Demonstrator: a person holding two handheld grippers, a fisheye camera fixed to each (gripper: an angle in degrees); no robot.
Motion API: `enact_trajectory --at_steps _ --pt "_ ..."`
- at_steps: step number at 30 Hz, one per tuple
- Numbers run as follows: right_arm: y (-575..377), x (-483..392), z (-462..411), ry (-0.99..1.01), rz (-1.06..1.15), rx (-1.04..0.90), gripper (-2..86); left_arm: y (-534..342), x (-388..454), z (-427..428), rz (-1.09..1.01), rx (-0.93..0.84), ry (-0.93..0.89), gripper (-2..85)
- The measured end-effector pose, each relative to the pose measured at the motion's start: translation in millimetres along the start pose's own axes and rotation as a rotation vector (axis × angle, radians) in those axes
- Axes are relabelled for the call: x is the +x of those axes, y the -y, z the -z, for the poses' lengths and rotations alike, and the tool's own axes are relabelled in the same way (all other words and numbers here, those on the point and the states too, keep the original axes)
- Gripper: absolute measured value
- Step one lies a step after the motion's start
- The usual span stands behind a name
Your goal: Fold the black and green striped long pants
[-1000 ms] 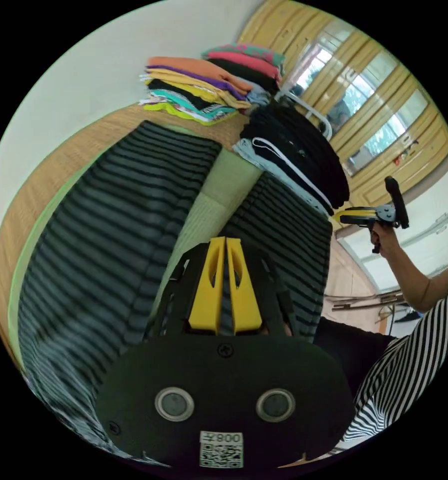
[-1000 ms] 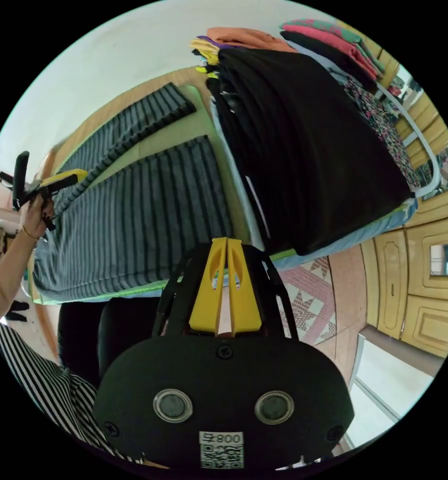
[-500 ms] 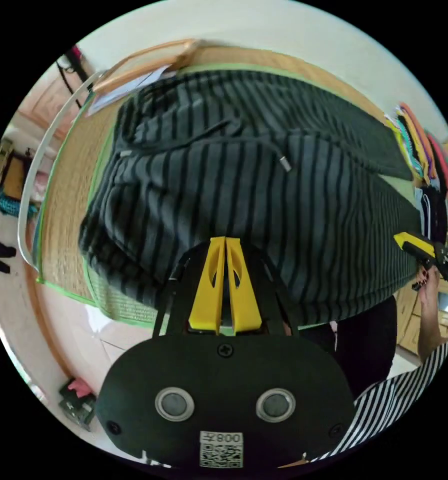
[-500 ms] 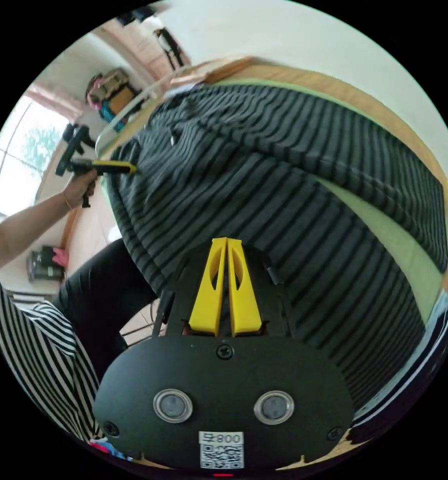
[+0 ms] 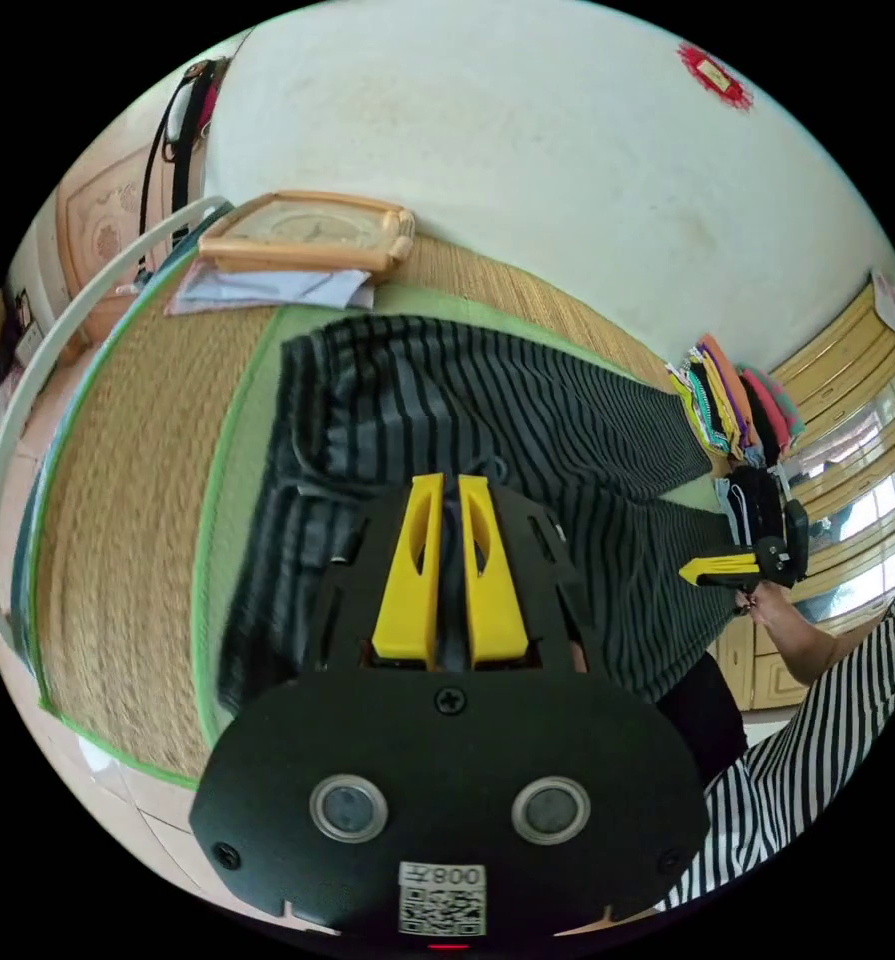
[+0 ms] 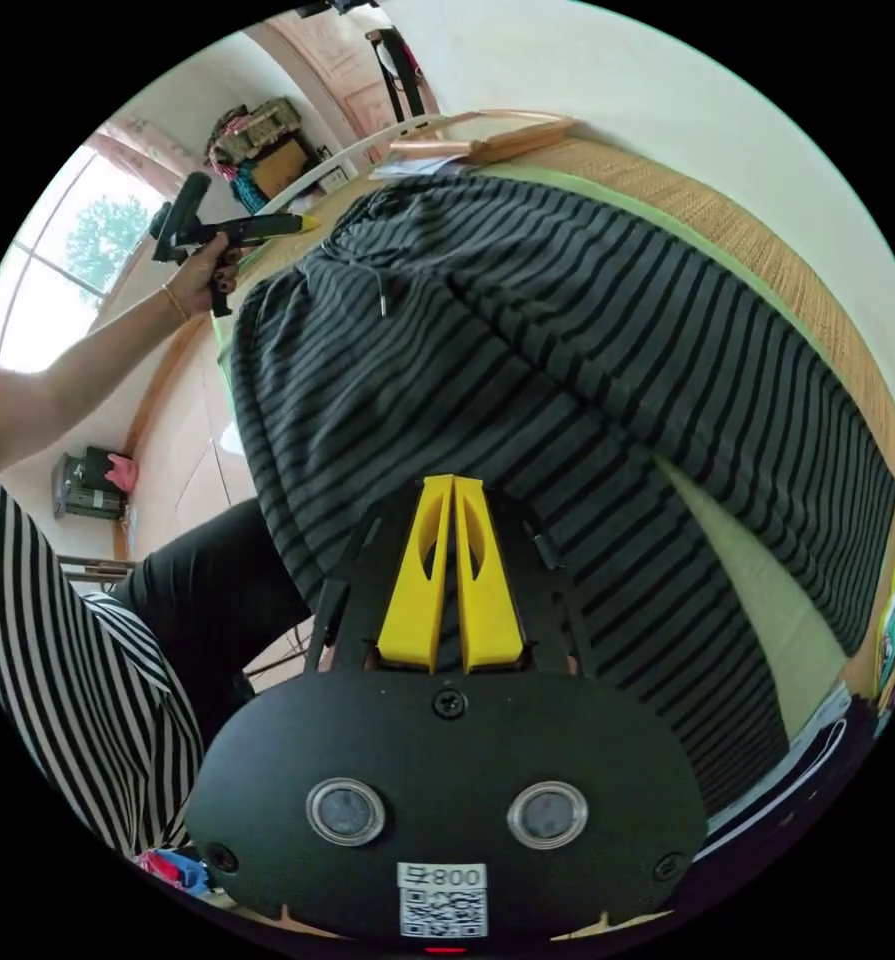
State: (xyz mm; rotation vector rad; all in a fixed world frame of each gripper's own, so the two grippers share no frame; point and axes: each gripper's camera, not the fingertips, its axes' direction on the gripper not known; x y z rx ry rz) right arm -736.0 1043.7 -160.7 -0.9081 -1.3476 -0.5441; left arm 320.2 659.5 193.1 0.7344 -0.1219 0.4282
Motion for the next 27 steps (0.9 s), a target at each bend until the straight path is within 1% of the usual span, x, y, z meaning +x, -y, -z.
enact_trajectory --at_steps 7,9,11,14,16,18,20,24,26,27 --pt "129.0 11.9 -7.6 0.012 0.088 0.091 0.2 72.7 -23.7 39.0 -0.078 -0.094 0.137 7.6" --pt "158.1 8.5 -21.6 0.028 0.109 0.085 0.2 86.0 -23.2 47.3 -0.095 -0.113 0.164 8.2" --pt "188.6 4.2 -51.2 0.061 0.133 0.023 0.2 100.2 -20.8 53.9 -0.133 -0.160 0.173 9.2" --pt "207.9 0.0 -84.0 0.034 0.142 -0.051 0.2 111.8 -18.6 53.1 -0.174 -0.259 0.247 10.5" --pt "211.0 -0.9 -84.3 0.046 0.162 -0.027 0.2 114.4 -18.8 50.8 -0.193 -0.315 0.282 11.3" --pt "216.2 2.4 -84.8 0.091 0.153 -0.029 0.2 113.8 -21.1 49.3 -0.190 -0.360 0.270 11.8" --pt "223.9 4.2 -76.8 0.109 0.158 -0.023 0.1 110.9 -22.6 61.1 -0.179 -0.337 0.222 12.0" --pt "240.8 13.7 -42.9 0.027 0.142 0.090 0.3 104.0 -19.1 80.9 -0.193 -0.325 0.197 11.8" --pt "266.1 28.1 -27.9 -0.087 0.114 0.150 0.7 102.8 -14.1 93.3 -0.203 -0.334 0.186 11.6" --pt "274.6 32.6 -26.6 -0.114 0.105 0.153 1.0 102.2 -12.5 96.2 -0.211 -0.332 0.182 11.6"
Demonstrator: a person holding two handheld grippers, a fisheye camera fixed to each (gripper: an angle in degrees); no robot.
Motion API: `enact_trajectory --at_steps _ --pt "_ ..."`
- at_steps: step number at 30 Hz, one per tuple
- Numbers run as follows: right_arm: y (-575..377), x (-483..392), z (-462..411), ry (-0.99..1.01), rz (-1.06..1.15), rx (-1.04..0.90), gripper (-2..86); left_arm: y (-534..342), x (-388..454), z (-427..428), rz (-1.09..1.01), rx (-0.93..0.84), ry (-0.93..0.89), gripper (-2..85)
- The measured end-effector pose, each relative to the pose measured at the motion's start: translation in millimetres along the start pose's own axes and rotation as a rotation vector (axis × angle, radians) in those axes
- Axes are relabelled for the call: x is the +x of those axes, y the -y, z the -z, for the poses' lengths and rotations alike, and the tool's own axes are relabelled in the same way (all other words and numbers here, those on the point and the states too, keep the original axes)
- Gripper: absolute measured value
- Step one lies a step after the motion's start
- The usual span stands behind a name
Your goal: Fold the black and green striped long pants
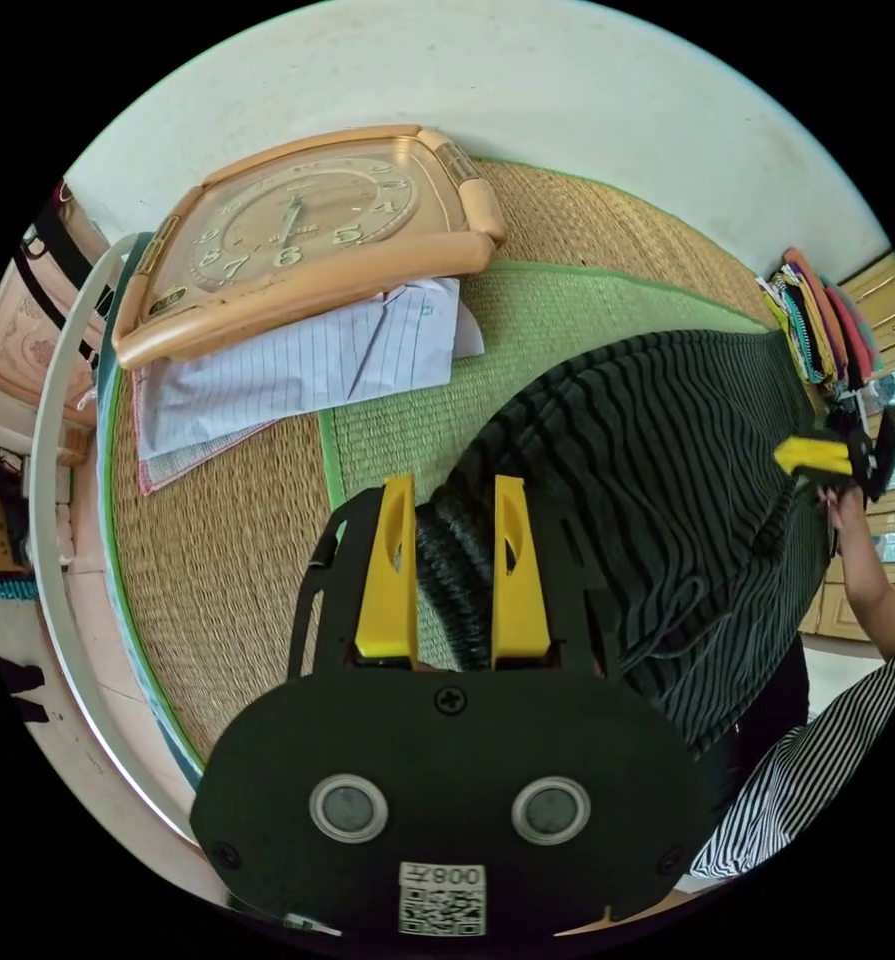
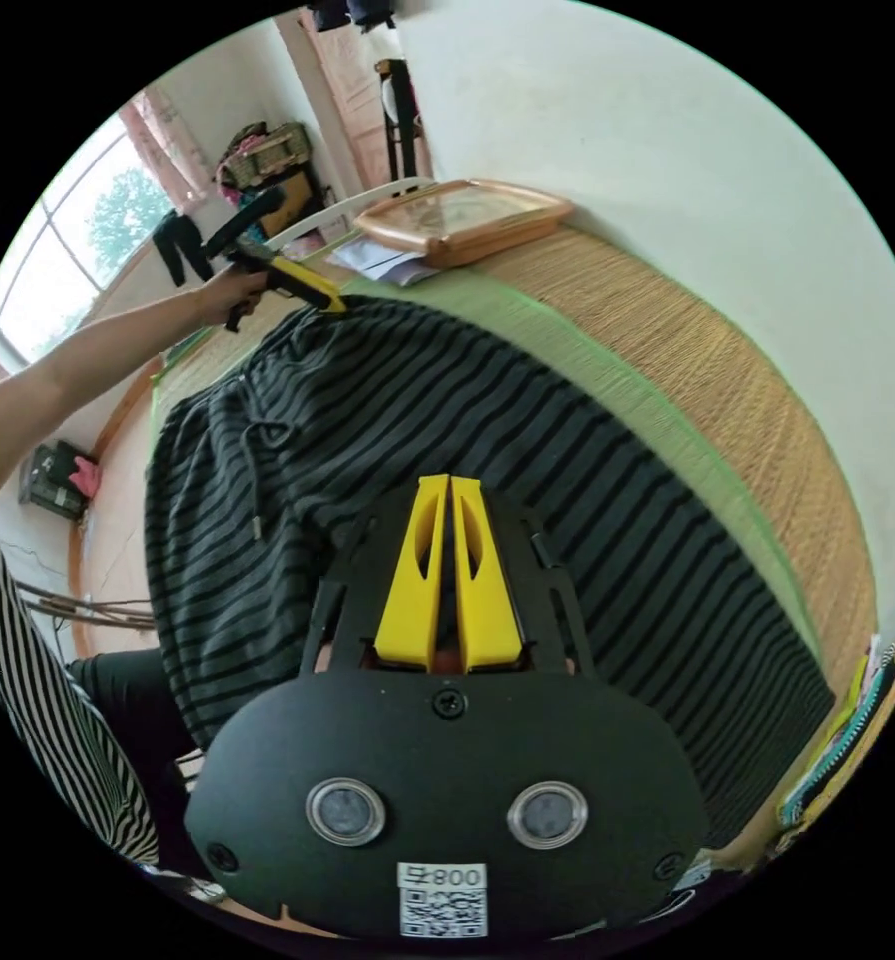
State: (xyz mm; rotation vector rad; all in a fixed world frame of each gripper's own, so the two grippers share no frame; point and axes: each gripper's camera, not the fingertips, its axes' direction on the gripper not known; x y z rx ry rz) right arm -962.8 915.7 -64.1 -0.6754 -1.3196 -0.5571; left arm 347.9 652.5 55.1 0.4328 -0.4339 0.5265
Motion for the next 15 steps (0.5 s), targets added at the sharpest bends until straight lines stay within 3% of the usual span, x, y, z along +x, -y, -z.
enact_trajectory --at_steps 8,15 --pt "111.9 34.3 -44.1 -0.161 0.077 -0.138 9.4 -19.0 22.9 12.5 -0.114 -0.011 0.023 11.8" --pt "142.2 20.9 -81.1 -0.223 0.170 -0.248 8.6 -37.4 38.7 15.0 -0.147 -0.009 0.033 11.4"
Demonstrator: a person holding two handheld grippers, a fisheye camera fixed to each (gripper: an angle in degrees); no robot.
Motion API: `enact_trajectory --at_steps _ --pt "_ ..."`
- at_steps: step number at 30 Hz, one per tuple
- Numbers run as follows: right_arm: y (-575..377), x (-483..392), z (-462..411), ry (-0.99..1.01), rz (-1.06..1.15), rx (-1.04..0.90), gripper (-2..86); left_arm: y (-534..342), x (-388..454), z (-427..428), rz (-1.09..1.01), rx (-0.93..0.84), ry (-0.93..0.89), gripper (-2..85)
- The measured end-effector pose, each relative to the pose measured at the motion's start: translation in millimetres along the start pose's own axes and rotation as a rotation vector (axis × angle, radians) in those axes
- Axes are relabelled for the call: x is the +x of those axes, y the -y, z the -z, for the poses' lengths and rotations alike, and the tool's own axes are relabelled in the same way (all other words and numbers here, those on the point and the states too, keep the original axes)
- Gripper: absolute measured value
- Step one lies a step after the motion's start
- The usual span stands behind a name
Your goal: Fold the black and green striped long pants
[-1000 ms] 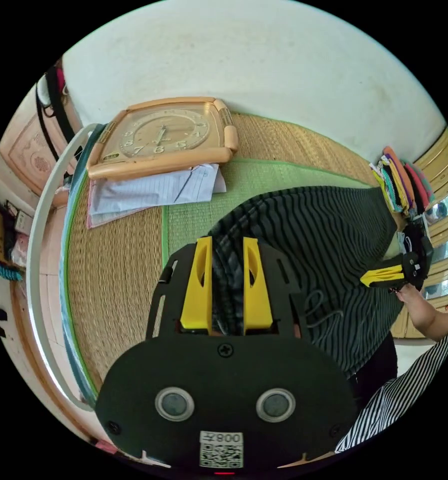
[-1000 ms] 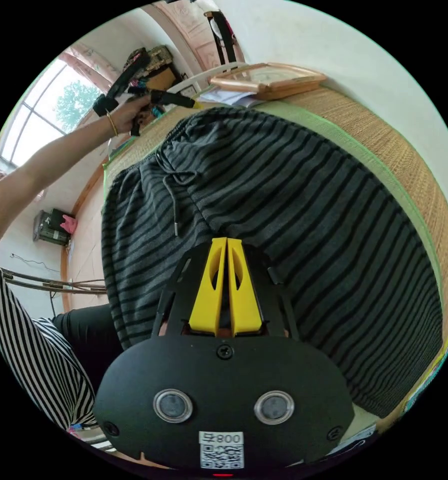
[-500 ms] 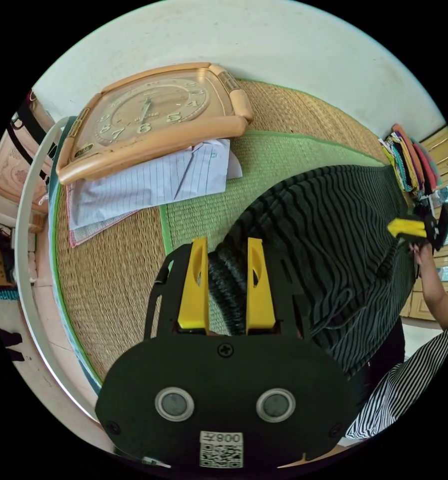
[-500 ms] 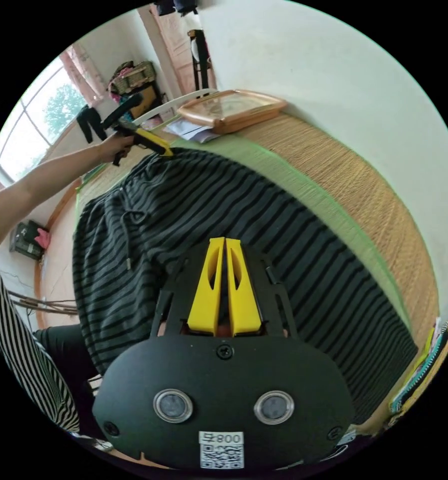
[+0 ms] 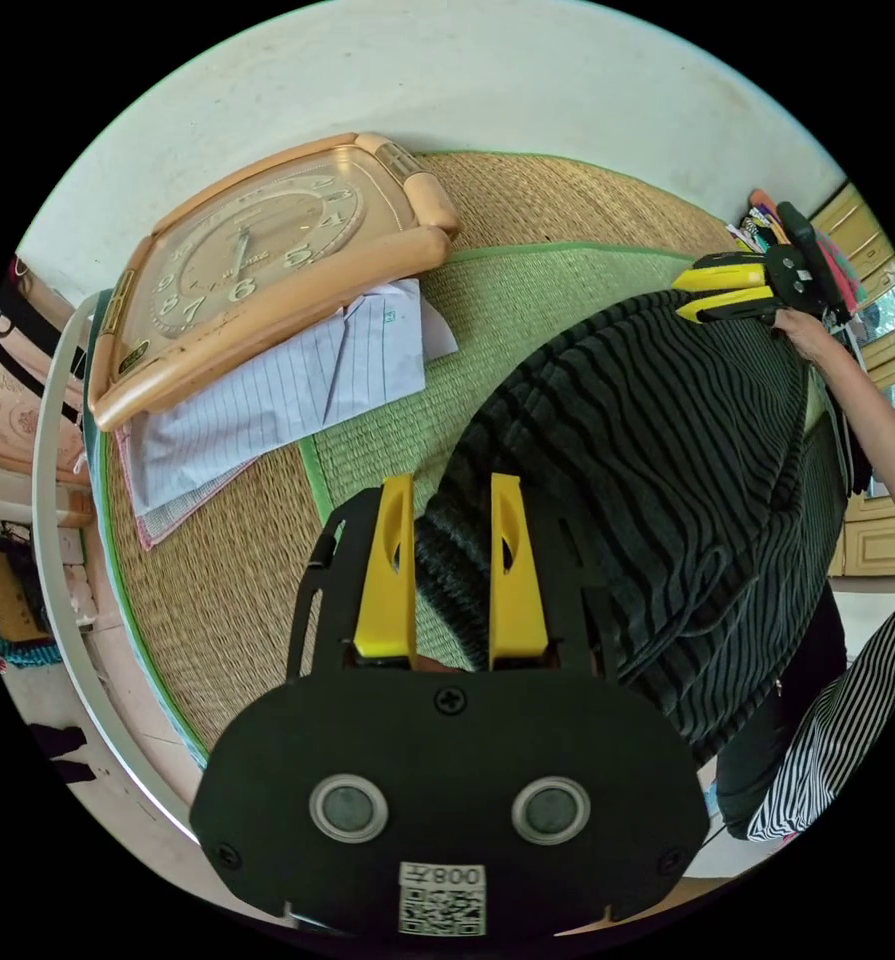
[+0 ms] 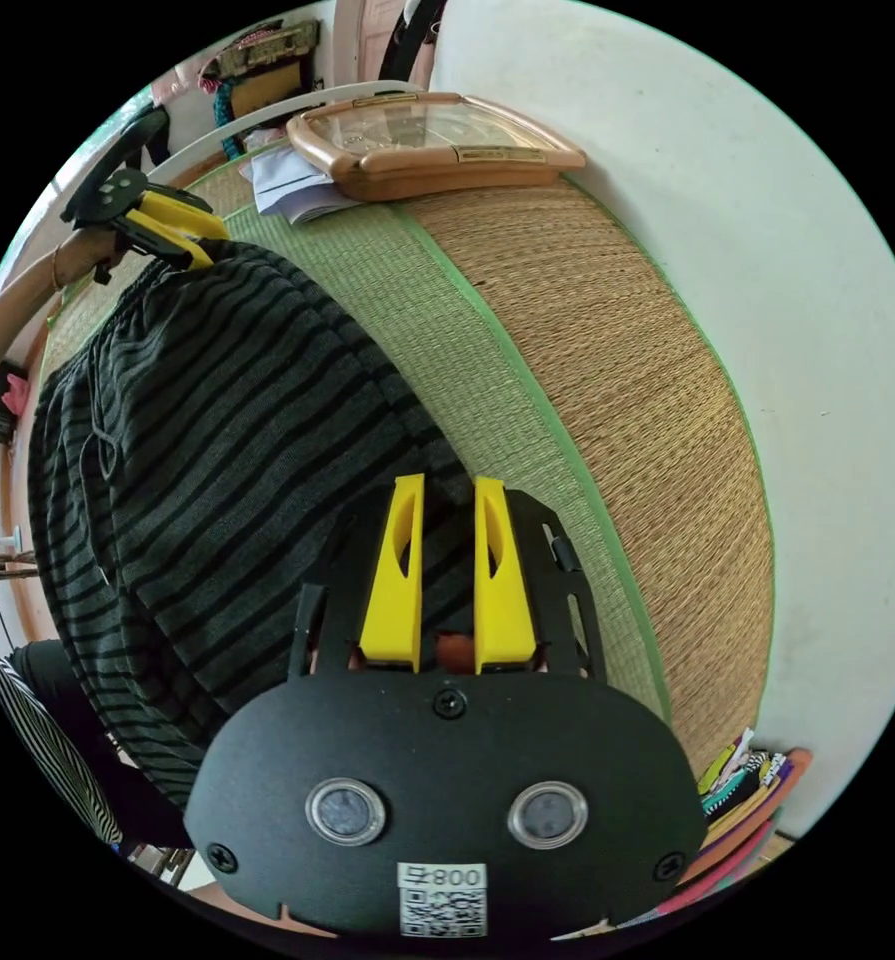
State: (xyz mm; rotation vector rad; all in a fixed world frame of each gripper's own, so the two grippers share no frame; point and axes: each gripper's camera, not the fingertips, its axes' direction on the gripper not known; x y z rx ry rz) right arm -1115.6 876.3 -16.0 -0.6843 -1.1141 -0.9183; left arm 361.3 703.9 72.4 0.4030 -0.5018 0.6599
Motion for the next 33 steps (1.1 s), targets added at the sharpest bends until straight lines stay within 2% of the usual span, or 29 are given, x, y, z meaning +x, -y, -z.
enact_trajectory --at_steps 8,15,24,33 --pt "12.7 1.7 5.7 0.101 -0.028 -0.024 4.9 -19.1 23.7 -8.2 0.037 -0.018 -0.045 6.1" --pt "9.0 -1.1 21.9 0.134 -0.082 -0.031 1.9 -35.3 56.9 -9.5 0.065 -0.036 0.052 2.2" --pt "-29.3 -20.4 85.5 0.160 -0.147 0.040 0.9 -77.8 106.2 -4.7 0.049 0.011 0.095 1.5" --pt "-96.4 -89.5 163.5 0.096 -0.135 0.075 1.2 -139.2 167.1 -6.8 -0.009 0.042 0.135 1.5"
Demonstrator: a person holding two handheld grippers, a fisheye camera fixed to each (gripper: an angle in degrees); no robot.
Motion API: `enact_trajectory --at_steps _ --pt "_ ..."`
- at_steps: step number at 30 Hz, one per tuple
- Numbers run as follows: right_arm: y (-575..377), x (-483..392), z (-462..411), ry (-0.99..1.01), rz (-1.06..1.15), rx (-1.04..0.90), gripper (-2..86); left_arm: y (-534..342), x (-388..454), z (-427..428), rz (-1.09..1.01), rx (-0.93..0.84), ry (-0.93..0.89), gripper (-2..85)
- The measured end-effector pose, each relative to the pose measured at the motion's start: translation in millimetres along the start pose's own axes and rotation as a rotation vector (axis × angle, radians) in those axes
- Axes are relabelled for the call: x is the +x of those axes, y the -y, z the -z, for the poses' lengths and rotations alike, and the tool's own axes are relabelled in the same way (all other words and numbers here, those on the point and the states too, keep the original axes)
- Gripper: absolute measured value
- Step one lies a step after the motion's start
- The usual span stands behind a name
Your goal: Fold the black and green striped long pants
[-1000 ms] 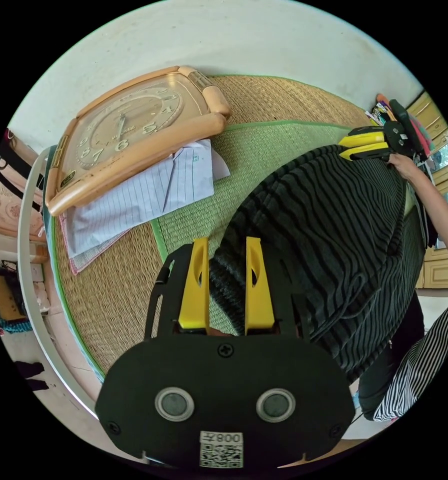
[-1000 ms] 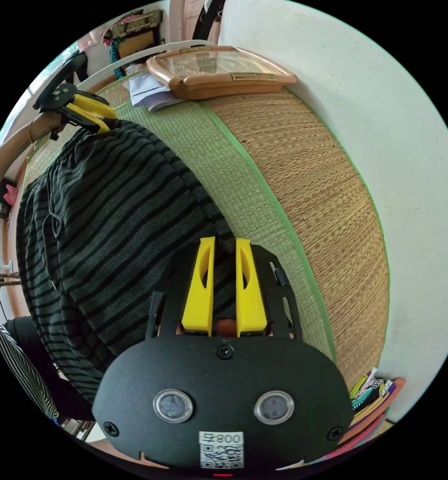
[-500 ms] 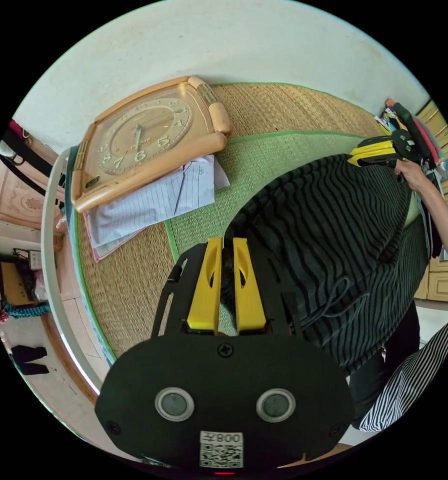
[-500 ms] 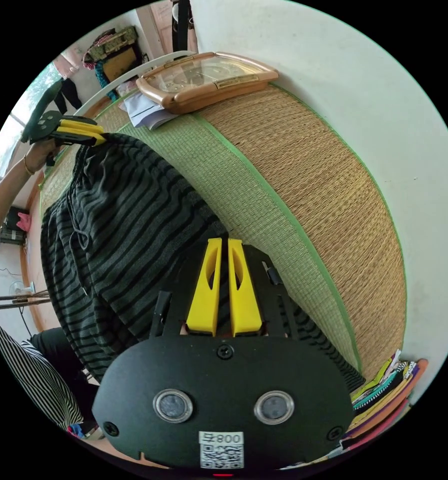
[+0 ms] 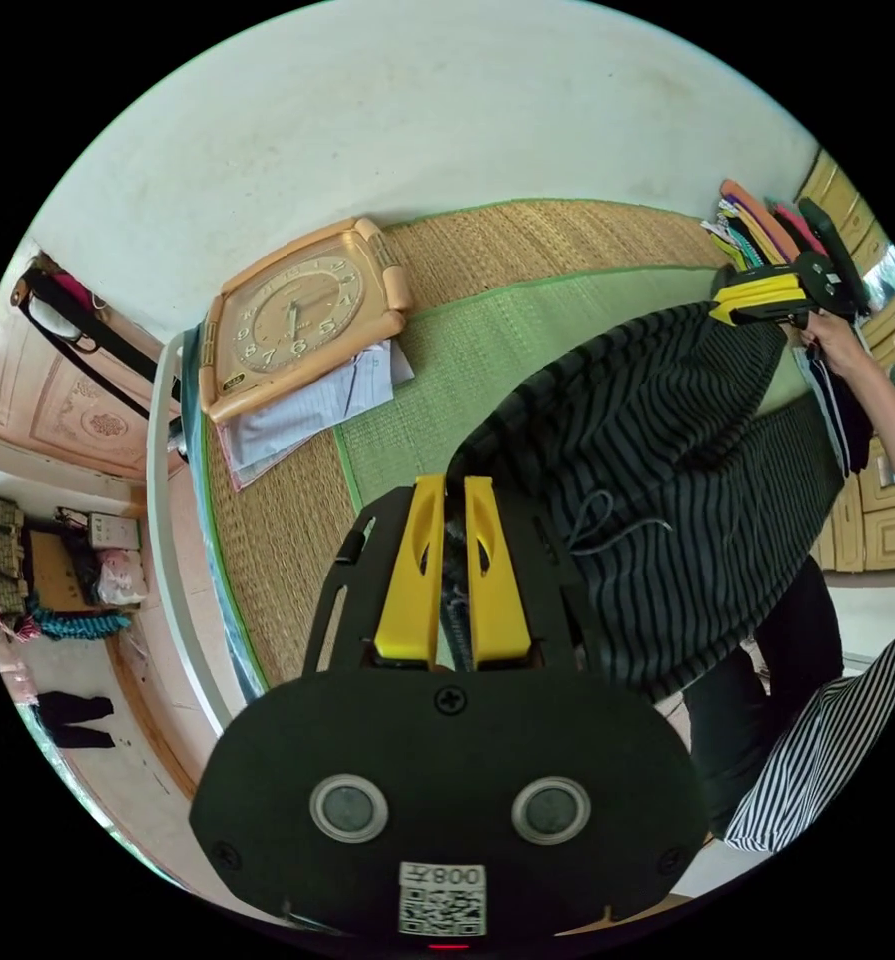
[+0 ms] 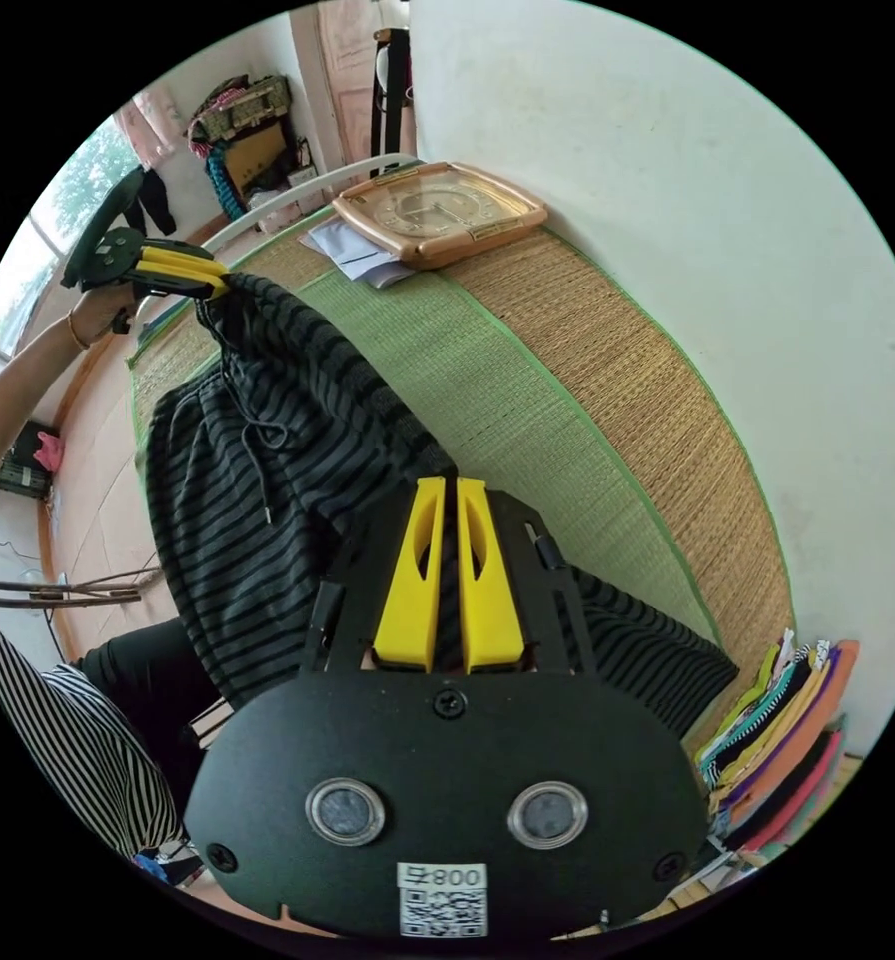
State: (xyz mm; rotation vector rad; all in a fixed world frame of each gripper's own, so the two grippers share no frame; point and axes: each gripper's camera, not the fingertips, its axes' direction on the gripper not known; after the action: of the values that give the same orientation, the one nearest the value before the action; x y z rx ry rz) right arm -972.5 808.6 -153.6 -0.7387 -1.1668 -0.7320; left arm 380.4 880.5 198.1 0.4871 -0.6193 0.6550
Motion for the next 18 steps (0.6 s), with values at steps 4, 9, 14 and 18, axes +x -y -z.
enact_trajectory --at_steps 4,9,14,18 --pt "-40.3 -40.1 32.1 -0.008 0.019 0.025 1.5 -38.1 28.9 -2.8 -0.050 0.011 0.020 1.6" --pt "-82.8 -88.2 57.4 0.003 0.044 0.037 1.7 -83.2 53.8 -16.3 -0.117 0.004 0.030 1.6" --pt "-121.7 -146.9 66.6 0.001 0.114 0.009 1.8 -124.1 74.9 -39.3 -0.221 -0.037 0.089 1.7" --pt "-143.1 -185.7 58.2 0.005 0.157 -0.028 1.9 -147.7 81.8 -64.4 -0.255 -0.078 0.108 1.5"
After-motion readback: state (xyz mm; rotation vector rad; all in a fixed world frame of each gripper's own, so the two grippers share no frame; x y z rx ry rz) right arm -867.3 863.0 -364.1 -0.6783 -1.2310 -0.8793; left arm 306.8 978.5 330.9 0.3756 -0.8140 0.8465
